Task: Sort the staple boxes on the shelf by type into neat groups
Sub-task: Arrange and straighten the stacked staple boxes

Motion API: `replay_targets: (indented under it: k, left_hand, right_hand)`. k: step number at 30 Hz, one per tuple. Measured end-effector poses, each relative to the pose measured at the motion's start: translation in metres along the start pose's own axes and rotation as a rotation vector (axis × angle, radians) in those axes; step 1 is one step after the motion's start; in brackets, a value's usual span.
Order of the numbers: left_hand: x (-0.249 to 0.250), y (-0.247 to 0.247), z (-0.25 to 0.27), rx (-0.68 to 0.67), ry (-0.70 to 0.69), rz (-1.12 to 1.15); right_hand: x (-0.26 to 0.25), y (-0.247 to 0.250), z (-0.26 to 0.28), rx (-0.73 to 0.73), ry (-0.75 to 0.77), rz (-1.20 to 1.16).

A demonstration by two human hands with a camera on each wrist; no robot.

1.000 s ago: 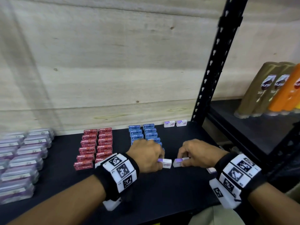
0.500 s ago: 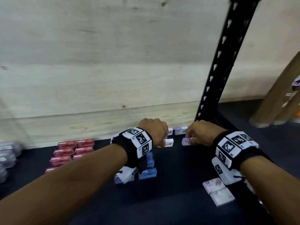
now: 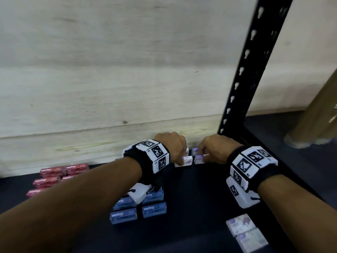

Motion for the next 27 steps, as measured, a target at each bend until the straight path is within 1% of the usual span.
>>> replay_targets:
  k: [8,10,13,16,18,21,27]
  left_hand:
    - [-0.004,-0.005,-0.004,-0.004,-0.018,0.018]
    - [-0.004,0.005,-0.001,0.016,-0.029,0.012]
    - [-0.001,0.03,0.013,0.089,-0.03,0.023]
    - [0.018,0.046,0.035,0.12,-0.069,0.031]
    - [0.04,0.043,0.053,0.073,-0.119,0.064]
    - [0.078,0.02,0.079,-0.026,-0.198,0.096]
    - [0.129,-0.022,0.116,-0.127,-0.285,0.175]
  right_hand:
    - [-0.004,0.004,0.002,0.024,0.009,-0.01]
    - [-0.002,0.009,0.007,0.046,0.006,-0.024]
    - [0.003,0.017,0.025,0.06,-0.031,-0.059]
    - [0.007,0.017,0.052,0.012,-0.08,-0.088]
    - [0.008,0.012,0.075,-0.041,-0.116,-0.086]
    - [0.014,0.002,0.109,-0.088,-0.178,-0.077]
    - [0.023,-0.018,0.161,-0.174,-0.325,-0.067]
Point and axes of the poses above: each hand's wrist, its own z-axis away from the middle knuckle, its own y-axis out of the back of the hand, x = y × z, the point moved 9 cm from there along -z, towards the middle knuckle, and after that the axes turned 3 degrees about x, right-handed, at the moved point
